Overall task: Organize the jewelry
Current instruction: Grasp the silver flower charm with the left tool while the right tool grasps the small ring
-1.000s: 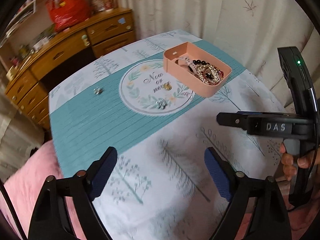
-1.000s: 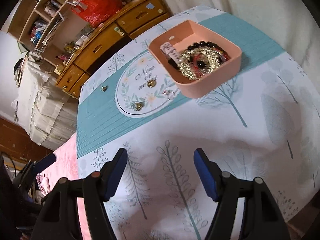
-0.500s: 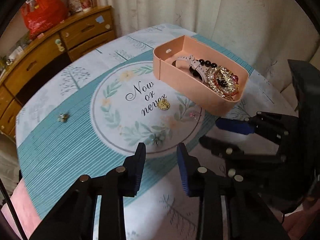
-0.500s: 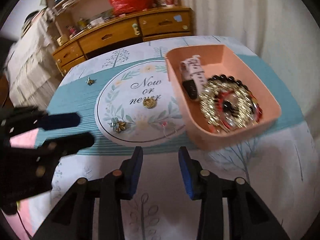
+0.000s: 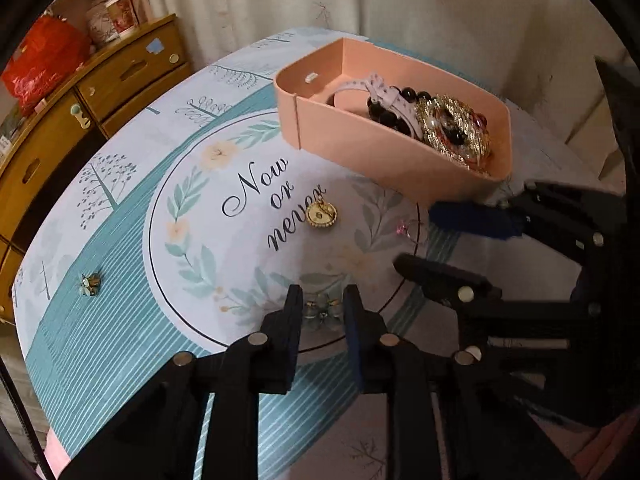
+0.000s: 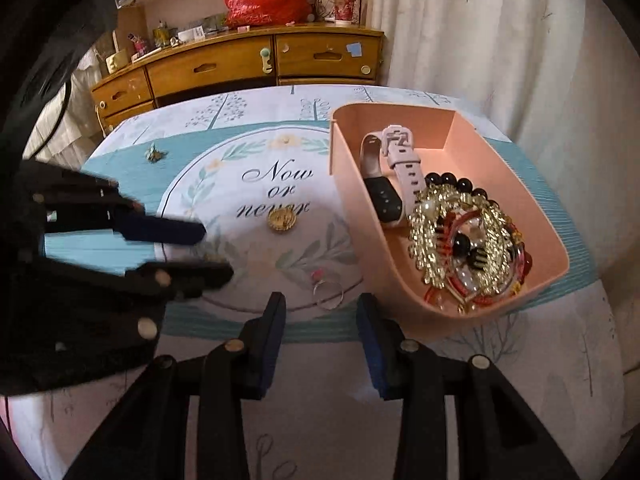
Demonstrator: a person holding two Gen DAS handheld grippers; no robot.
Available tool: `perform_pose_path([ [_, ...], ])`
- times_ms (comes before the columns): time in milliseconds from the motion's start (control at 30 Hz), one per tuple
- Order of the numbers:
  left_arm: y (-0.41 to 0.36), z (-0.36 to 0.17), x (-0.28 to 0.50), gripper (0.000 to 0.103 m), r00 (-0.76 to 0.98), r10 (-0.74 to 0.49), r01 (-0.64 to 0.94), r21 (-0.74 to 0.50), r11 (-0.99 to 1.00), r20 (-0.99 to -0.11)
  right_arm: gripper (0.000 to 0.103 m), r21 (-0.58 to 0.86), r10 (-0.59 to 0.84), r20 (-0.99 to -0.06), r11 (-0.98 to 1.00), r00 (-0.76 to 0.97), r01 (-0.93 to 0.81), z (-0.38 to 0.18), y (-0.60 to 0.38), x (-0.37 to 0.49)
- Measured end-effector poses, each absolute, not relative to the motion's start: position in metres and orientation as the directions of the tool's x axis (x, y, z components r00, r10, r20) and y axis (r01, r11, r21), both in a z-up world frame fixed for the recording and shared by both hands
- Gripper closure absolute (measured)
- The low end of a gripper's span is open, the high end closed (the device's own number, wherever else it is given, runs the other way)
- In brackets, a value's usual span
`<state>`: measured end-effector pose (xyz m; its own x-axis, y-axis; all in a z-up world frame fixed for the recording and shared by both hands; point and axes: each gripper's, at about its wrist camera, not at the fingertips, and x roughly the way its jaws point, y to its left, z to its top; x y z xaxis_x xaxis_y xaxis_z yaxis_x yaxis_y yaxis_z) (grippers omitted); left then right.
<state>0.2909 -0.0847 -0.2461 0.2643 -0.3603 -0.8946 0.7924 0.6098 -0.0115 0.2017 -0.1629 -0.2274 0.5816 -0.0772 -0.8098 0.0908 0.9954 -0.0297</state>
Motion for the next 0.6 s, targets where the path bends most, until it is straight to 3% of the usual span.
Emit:
perform_pose_path([
  [233, -0.071, -0.240, 0.295, 0.085, 0.254, -0.312, 0.705, -0.046, 0.708, -0.915, 0.070, -0.042, -0.061, -0.792, 0.998, 0.608, 0.045, -0.229, -0.158, 0.214],
  [333, -0.049, -0.229, 0.298, 0.085, 0.257, -0.302, 0.595, -0.096, 0.798, -0.918, 0.091, -0.055, -0.076, -0.784, 0.997, 0.616, 0.054, -0.229, -0.159, 0.212],
  [467, -0.019, -0.211, 0.292, 0.085, 0.254, -0.258, 0.448, -0.123, 0.886, -0.932, 0.093, -0.049, -0.076, -0.799, 0.997, 0.597, 0.062, -0.227, -0.159, 0.214],
  [600, 0.013, -0.186, 0.276, 0.085, 0.270, -0.275, 0.319, -0.184, 0.930, -0.923, 0.095, 0.052, -0.033, -0.833, 0.989, 0.553, 0.136, -0.224, -0.169, 0.214],
])
